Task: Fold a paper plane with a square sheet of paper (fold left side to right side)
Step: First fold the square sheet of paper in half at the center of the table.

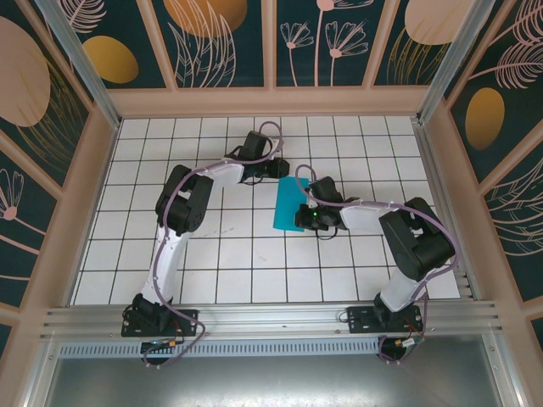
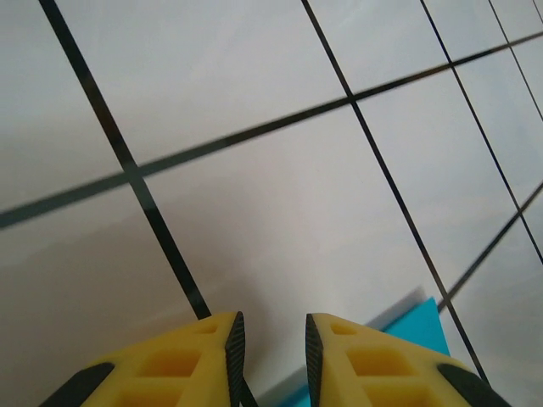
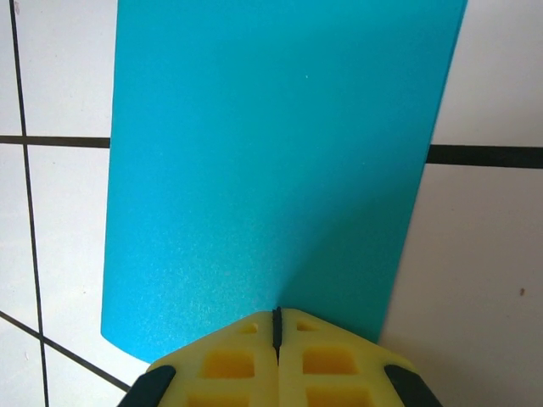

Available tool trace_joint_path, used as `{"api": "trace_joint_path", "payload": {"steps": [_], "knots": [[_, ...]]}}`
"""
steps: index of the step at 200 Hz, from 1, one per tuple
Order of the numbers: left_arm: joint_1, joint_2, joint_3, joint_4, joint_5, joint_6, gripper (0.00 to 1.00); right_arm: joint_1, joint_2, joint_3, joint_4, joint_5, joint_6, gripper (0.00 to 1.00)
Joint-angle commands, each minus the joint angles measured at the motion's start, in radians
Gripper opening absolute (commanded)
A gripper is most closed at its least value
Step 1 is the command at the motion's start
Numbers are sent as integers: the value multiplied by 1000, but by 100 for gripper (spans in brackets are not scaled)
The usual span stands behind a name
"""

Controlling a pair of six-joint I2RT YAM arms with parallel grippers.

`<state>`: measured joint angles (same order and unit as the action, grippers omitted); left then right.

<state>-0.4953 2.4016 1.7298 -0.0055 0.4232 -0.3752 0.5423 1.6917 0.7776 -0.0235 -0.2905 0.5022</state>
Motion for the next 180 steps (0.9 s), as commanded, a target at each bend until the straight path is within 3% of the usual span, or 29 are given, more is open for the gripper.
{"api": "trace_joint_path", "payload": {"steps": [1,40,78,119,132,180], "knots": [[27,46,37,-55,-57,17,30,-1,20,-61,-205,25,-34,0],[38,-69,-12,-55,-79,42,35,-6,-4,-63,-230,13,-73,0],[55,-285,-193,10,-118,42,38,-21,-36,-45,-212,18,-103,0],[54,-483,-463,147,-17,-41,38,-30,-59,-10,-106,-64,-100,2],[53,-533,-558,206,12,-84,38,-37,-82,-3,-78,-83,-94,5],[32,-602,-781,381,182,-249,38,-157,-235,-44,-15,-111,-72,31]]}}
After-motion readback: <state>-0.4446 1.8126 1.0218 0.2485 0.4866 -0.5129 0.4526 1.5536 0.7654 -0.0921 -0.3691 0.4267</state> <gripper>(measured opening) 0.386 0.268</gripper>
